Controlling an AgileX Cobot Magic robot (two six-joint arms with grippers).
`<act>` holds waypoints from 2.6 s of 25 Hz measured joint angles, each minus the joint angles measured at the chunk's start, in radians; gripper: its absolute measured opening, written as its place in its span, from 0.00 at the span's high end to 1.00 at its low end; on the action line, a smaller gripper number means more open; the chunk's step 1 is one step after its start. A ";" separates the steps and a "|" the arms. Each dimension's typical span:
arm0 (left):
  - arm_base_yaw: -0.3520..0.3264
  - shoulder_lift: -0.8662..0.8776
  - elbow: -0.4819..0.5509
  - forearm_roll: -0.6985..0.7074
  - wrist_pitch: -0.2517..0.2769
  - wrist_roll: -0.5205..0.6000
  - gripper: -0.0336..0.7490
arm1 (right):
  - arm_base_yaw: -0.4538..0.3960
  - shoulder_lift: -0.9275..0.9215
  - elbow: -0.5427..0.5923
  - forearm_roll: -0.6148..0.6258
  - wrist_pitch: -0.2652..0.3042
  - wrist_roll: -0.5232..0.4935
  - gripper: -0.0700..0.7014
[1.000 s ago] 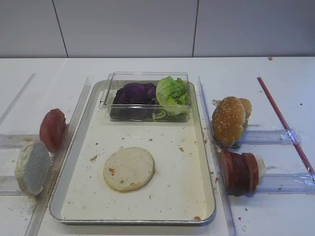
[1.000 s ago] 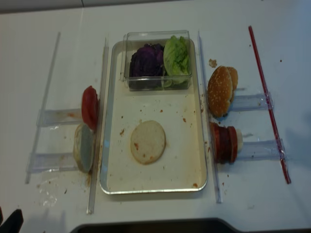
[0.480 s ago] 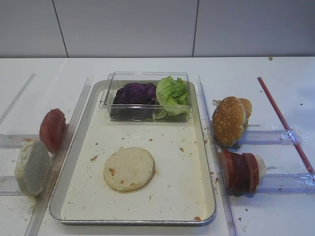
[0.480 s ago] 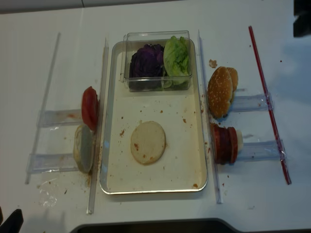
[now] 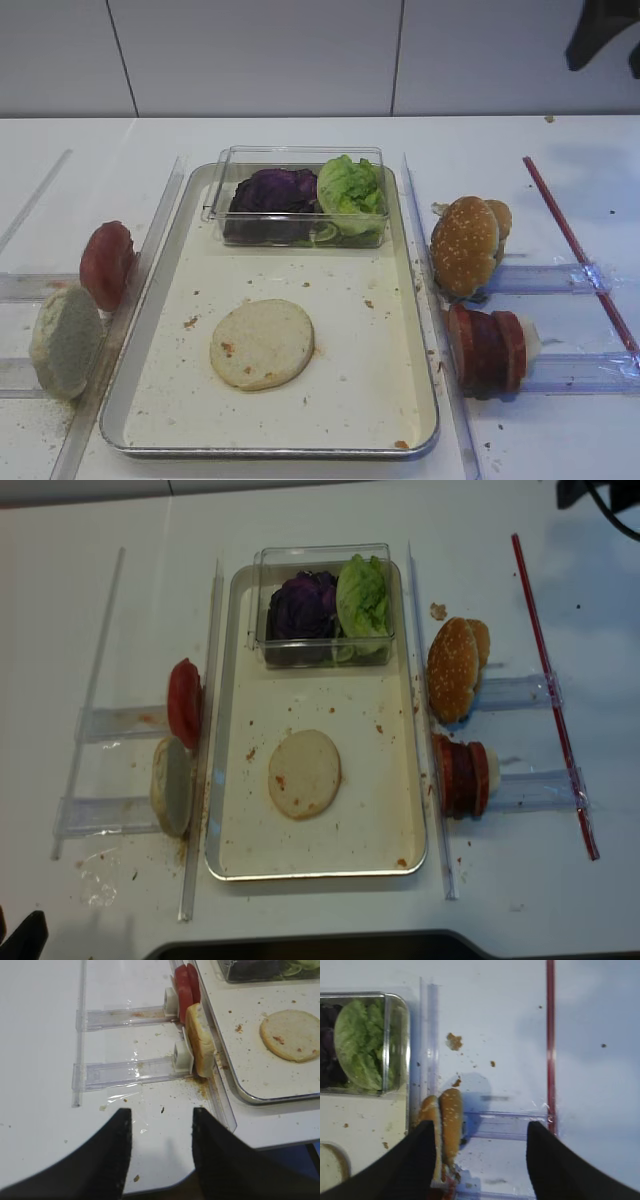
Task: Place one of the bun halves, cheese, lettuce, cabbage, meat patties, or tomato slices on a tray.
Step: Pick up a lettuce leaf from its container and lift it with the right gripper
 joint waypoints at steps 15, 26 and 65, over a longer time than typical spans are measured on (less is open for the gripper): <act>0.000 0.000 0.000 0.000 0.000 0.000 0.59 | 0.350 0.445 -0.403 -0.052 0.002 0.226 0.31; 0.000 0.000 0.000 0.000 0.000 0.000 0.59 | 0.361 0.592 -0.466 -0.023 0.000 0.316 0.28; 0.000 0.000 0.000 0.000 0.000 0.000 0.59 | 0.372 0.749 -0.483 0.043 -0.067 0.339 0.31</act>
